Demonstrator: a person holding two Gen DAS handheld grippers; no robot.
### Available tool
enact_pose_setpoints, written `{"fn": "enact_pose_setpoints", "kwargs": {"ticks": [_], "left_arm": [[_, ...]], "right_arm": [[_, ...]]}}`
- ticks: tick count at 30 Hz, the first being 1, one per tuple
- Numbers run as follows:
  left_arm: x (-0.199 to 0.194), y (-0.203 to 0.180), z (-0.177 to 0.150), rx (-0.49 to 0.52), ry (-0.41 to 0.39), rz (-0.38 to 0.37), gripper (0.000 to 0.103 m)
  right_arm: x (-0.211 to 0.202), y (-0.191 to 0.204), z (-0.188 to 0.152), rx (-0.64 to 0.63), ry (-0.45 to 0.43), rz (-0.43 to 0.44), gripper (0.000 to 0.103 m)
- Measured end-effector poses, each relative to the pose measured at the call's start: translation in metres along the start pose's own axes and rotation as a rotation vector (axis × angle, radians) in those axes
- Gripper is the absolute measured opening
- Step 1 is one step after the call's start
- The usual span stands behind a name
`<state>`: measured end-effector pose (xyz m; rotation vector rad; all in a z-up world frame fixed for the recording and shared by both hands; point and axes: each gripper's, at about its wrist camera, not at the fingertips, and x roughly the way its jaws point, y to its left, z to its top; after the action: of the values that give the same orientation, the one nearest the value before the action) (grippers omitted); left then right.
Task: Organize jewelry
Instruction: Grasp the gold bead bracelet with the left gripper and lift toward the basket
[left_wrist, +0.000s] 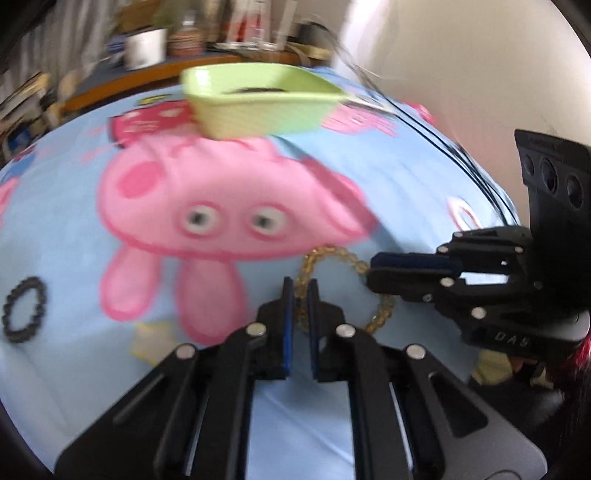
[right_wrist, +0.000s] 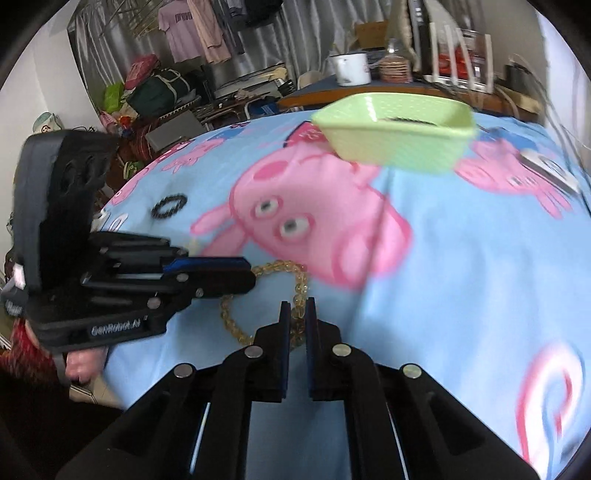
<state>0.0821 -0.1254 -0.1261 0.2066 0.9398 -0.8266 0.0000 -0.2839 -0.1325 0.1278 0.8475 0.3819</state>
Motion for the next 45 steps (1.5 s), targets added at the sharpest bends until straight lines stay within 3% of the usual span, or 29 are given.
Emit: {"fn": "enact_pose_setpoints", "kwargs": {"ticks": [4,8,14,23,33,40,45], "left_arm": [[0.0,-0.016,-0.002,0.016,0.015,-0.076,0.006],[-0.005,-0.02,0.014,0.039,-0.015,-0.051,0.006],[-0.022,-0.009,0.062,0.03,-0.127,0.004,0.007],[-0.017,0.025,0.144,-0.042,-0.253,0.087,0.007],[0.025,0.054,0.184,-0.071,-0.222,0.154,0.007],[0.045,0.079,0.182,-0.137,-0.17,0.182,0.011],[0.016,0.087,0.172,-0.189,-0.246,0.15,0.011]], "right_arm": [[-0.017,-0.006,-0.021,0.046,-0.022,-0.01,0.0],[-0.024,-0.012,-0.007,0.052,-0.091,-0.018,0.0],[-0.034,-0.021,0.032,0.035,-0.214,-0.02,0.0],[-0.035,-0.053,0.111,0.015,-0.389,-0.072,0.0],[0.01,-0.08,0.157,0.042,-0.376,-0.085,0.0],[0.054,-0.094,0.161,0.091,-0.269,-0.034,0.0],[0.029,-0.091,0.148,0.146,-0.362,-0.046,0.0]]}}
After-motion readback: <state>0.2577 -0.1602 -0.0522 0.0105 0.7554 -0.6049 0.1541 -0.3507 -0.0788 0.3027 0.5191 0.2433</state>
